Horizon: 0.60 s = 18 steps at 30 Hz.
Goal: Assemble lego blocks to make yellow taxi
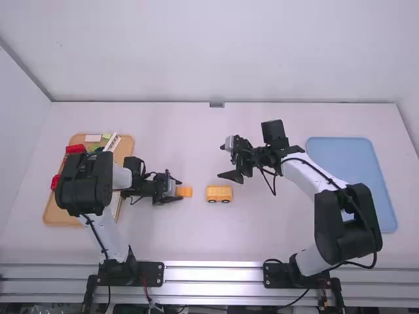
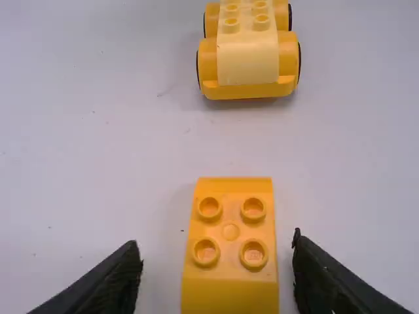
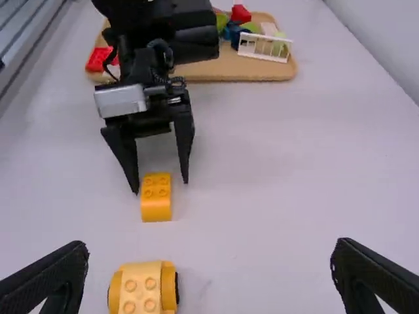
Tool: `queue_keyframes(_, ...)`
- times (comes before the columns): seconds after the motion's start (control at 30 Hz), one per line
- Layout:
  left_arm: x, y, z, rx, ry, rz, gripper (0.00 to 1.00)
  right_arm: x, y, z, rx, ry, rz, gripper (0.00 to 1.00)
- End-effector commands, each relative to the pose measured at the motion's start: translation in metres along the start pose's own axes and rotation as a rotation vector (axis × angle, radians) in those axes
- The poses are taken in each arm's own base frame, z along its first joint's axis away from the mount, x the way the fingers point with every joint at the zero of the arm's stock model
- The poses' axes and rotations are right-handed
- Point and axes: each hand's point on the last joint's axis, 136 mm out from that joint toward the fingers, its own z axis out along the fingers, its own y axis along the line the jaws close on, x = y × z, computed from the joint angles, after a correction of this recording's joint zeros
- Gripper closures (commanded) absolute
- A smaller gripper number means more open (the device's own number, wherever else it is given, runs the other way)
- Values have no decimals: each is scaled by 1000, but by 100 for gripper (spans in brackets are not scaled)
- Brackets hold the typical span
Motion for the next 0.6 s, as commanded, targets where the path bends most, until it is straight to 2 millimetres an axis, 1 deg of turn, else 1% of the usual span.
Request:
queue_keyframes(0.0, -3, -10, 4, 23, -31, -47, 52, -5, 2, -4, -2, -19, 28, 1)
queue_keyframes(0.03, -3, -10, 4, 23, -31, -47, 54, -5, 3, -4, -2, -19, 28, 1)
queue_keyframes(0.1, -3, -11, 4, 23, -34, -49, 72, -6, 3, -4, -3, -19, 27, 1)
queue_keyframes(0.13, -3, -11, 4, 24, -34, -48, 73, -6, 3, -4, -3, -19, 27, 1)
queue_keyframes(0.3, -5, -10, 6, 31, -35, -40, 68, -5, 3, -4, -2, -17, 30, 1)
queue_keyframes(0.33, -8, -8, 5, 33, -37, -40, 70, -2, 2, -7, 3, -10, 29, 1)
queue_keyframes(0.37, -10, -7, 4, 33, -38, -42, 74, 1, 1, -9, 6, -4, 26, 1)
queue_keyframes(0.4, -14, -6, 2, 35, -40, -46, 77, 4, 2, -11, 6, 3, 16, 1)
queue_keyframes(0.43, -21, -3, -2, 39, -41, -57, 83, 12, 5, -17, -2, 16, -12, 1)
queue_keyframes(0.47, -24, -3, -3, 40, -41, -58, 83, 13, 6, -19, -5, 19, -21, 1)
queue_keyframes(0.53, -40, -2, -9, 52, -36, -38, 83, 29, 13, -26, -16, 40, -89, 1)
queue_keyframes(0.57, -46, -3, -11, 55, -36, -21, 82, 33, 15, -27, -17, 40, -95, 1)
